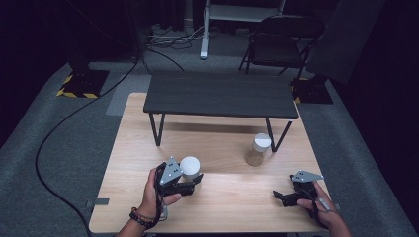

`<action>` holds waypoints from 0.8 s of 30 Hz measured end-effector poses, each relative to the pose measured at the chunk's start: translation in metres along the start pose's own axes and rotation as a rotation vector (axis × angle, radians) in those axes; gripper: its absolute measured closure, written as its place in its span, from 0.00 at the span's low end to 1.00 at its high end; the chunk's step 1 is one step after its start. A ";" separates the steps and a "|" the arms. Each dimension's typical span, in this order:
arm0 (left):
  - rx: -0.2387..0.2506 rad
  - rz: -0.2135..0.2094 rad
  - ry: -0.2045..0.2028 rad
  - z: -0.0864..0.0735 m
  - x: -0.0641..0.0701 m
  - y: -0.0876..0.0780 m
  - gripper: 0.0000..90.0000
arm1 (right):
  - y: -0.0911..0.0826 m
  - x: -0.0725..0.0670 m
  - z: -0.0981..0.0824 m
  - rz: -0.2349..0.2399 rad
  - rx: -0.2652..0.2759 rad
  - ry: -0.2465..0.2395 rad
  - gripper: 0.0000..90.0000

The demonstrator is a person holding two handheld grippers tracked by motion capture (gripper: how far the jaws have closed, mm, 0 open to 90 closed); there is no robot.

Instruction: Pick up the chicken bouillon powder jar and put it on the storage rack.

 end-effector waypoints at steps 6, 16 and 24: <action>0.024 0.034 0.009 0.021 0.000 0.000 0.39 | 0.000 0.000 0.000 0.000 0.000 0.000 0.00; 0.073 0.078 -0.007 0.054 -0.003 -0.003 0.39 | 0.000 0.000 0.000 0.000 0.000 0.000 0.00; 0.105 0.106 0.005 0.085 -0.005 -0.003 0.39 | 0.000 0.000 0.000 0.000 0.000 0.000 0.00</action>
Point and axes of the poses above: each handheld gripper's, and its own axes: y roughly forward along the jaws, z roughly out of its top, x roughly to its right, the point moved 8 cm from there along y, roughly forward along the jaws, and after that the axes turned 13 degrees about z, right-handed, at the moved point
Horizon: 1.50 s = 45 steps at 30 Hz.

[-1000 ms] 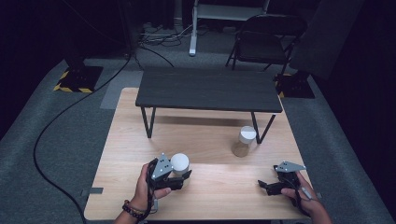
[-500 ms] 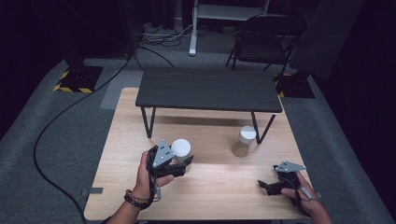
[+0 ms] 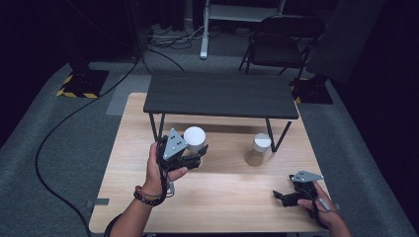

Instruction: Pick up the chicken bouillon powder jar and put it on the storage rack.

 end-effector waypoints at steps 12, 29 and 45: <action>0.034 0.010 -0.007 0.035 -0.003 0.010 0.39 | 0.000 0.000 0.000 0.001 0.000 -0.002 0.00; 0.050 0.040 -0.039 0.073 -0.018 0.025 0.39 | 0.000 0.000 0.000 0.003 -0.001 -0.003 0.00; 0.072 0.065 -0.062 0.101 -0.028 0.044 0.39 | 0.000 0.000 0.000 0.003 -0.001 -0.003 0.00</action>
Point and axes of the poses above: each handheld gripper's, and its own axes: y roughly forward along the jaws, z roughly out of its top, x roughly to its right, the point moved 8 cm from there along y, roughly forward along the jaws, and after that the axes turned 13 degrees about z, right-handed, at the moved point
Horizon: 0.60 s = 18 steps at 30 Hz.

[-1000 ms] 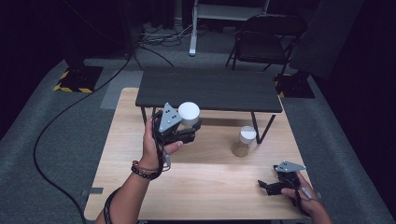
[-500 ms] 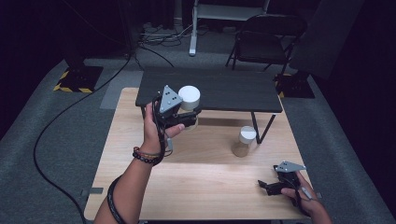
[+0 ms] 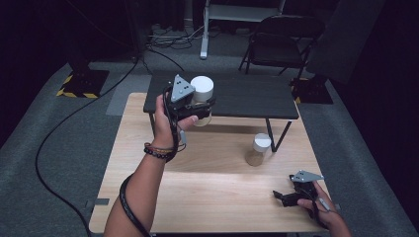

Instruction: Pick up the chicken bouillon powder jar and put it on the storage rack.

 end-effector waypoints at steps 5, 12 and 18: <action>-0.003 0.013 -0.014 0.005 -0.004 0.009 0.39 | 0.000 0.000 0.000 0.000 -0.001 0.000 0.00; -0.019 0.051 -0.030 0.008 -0.013 0.025 0.39 | 0.000 0.000 0.000 0.000 -0.001 0.000 0.00; -0.036 0.082 -0.035 0.011 -0.022 0.037 0.39 | 0.000 0.000 0.000 0.000 -0.001 0.000 0.00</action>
Point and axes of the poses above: each handheld gripper's, and its own axes: y roughly forward along the jaws, z roughly out of its top, x roughly to its right, the point moved 8 cm from there along y, roughly forward along the jaws, and after that the axes turned 13 degrees about z, right-handed, at the moved point
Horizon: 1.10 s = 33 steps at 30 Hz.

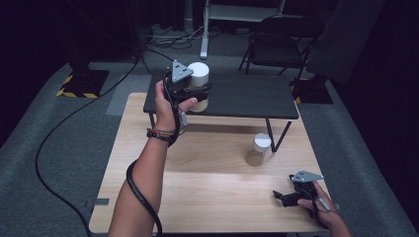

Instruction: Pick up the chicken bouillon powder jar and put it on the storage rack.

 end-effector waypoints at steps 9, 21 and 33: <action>0.002 0.029 -0.009 0.002 -0.008 0.014 0.39 | 0.000 0.000 0.000 0.000 0.001 0.000 0.00; -0.029 0.062 -0.025 -0.004 -0.014 0.031 0.39 | 0.000 0.000 0.000 0.000 0.001 -0.001 0.00; -0.014 0.066 -0.033 -0.016 -0.017 0.035 0.39 | 0.000 0.000 0.000 0.000 0.000 0.001 0.00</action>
Point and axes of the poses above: each handheld gripper's, and its own axes: y roughly forward along the jaws, z roughly out of its top, x roughly to its right, the point moved 8 cm from there along y, roughly forward along the jaws, and after that the axes turned 13 degrees about z, right-handed, at the moved point
